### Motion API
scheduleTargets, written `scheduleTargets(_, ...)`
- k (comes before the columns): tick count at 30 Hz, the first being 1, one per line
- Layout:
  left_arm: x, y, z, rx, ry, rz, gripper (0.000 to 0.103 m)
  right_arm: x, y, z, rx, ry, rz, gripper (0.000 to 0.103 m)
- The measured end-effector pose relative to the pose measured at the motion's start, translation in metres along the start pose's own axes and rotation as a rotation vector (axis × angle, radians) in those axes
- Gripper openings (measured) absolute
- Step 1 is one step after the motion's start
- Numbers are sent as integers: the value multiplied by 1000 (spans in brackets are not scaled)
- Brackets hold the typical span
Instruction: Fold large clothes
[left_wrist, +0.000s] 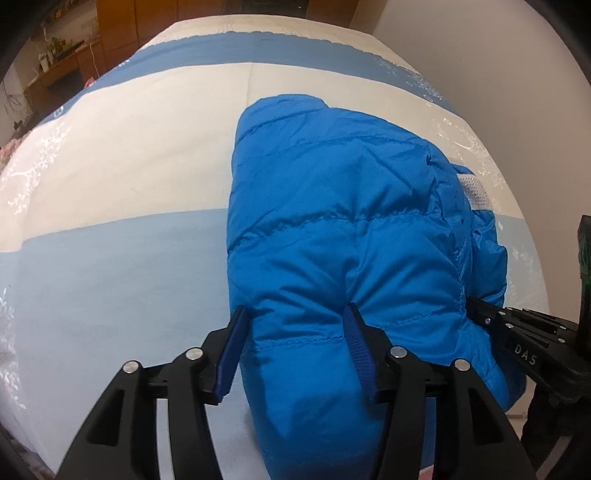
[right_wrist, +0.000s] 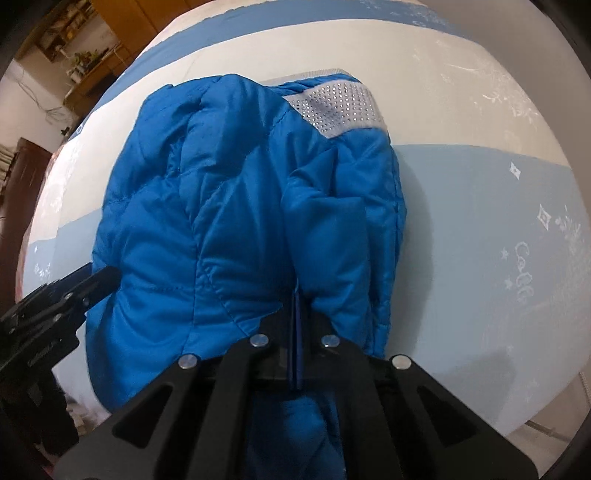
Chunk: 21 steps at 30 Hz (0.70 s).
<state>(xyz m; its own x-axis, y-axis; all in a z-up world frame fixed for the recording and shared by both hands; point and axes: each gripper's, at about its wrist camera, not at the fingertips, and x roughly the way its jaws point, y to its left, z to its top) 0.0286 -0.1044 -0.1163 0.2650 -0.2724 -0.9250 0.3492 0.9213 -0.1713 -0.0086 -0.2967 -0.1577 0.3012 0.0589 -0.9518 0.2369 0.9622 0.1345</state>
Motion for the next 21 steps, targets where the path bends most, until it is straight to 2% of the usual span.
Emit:
scheduleTargets(3,1,0,-1,-1,-3,3,54,0,12,-7,-17,-38,-49,0)
scheduleTargets(6,-7,6,2,-26,13,-27,52,-9,10,-5,-2,-34,-28,1)
scheduleTargets(8,-19,12,5,-29,-6,-14,52,-27,3,-3,15,-51,7,6)
scheduleTargets(10,-30,20,6,-38,-22,-17,53,-43,-5,-2,29,-82,19,17)
scheduleTargets(12,-41,29,8,-53,-36,-35,53,-54,-13,-2,42,-104,24,35)
scheduleTargets(13,-46,32,8,-53,-43,-35,54,-60,-17,-2,42,-110,21,42)
scheduleTargets(14,-52,36,8,-49,-52,-33,57,-64,-19,2,43,-116,18,53)
scheduleTargets(15,-56,40,7,-44,-55,-34,61,-68,-23,1,44,-124,18,60)
scheduleTargets(17,-62,44,5,-38,-57,-28,65,-71,-27,3,42,-130,36,64)
scheduleTargets(21,-74,42,1,-10,-72,43,69,-69,-33,1,39,-111,20,69)
